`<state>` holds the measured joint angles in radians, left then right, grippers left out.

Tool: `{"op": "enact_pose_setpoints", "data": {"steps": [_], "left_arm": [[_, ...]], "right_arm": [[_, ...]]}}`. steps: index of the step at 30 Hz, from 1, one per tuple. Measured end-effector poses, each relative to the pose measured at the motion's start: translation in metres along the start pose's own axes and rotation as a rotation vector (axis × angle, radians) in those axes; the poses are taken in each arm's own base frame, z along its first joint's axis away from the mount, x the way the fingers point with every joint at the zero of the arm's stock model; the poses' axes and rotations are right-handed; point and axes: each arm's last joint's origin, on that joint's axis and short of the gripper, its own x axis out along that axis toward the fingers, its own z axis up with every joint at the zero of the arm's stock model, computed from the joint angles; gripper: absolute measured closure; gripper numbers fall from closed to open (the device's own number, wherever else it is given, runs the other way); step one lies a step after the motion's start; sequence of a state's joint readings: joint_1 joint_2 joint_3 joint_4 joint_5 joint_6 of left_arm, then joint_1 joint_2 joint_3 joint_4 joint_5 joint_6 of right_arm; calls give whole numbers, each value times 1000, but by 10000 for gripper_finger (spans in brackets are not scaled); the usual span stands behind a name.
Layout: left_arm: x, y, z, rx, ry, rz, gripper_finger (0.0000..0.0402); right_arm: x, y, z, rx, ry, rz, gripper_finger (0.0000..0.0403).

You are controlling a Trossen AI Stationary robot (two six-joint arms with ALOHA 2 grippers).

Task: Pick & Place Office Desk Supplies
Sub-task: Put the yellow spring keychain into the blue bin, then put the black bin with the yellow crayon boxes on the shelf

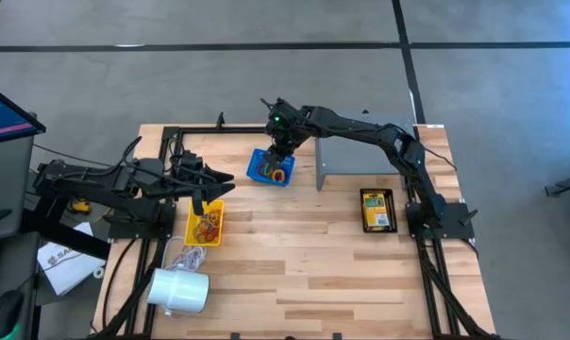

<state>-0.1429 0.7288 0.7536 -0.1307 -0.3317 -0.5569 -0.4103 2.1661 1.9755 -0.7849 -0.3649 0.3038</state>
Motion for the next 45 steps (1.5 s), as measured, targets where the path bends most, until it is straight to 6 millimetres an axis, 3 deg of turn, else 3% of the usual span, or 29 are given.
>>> {"op": "enact_pose_setpoints", "data": {"steps": [8, 12, 17, 26, 30, 35, 45], "left_arm": [[0, 0, 0, -1, 0, 0, 229], [0, 0, 0, -1, 0, 0, 229], [0, 0, 0, -2, 0, 0, 229], [0, 0, 0, -2, 0, -3, 229], [-1, -1, 0, -2, 10, -22, 229], [-1, -1, 0, -1, 12, -21, 229], [-1, -1, -1, 41, 29, -48, 229]], "right_arm": [[-1, -2, 1, 5, -2, -2, 256], [-1, -2, 1, 16, -1, -3, 226], [-1, -2, 0, 15, -2, -8, 226], [-6, -2, -5, 24, 46, -20, 260], [-33, 16, -11, -38, 66, -28, 277], [-80, 55, -29, -144, 58, -106, 290], [-176, 126, -97, -243, 58, -267, 295]]}}
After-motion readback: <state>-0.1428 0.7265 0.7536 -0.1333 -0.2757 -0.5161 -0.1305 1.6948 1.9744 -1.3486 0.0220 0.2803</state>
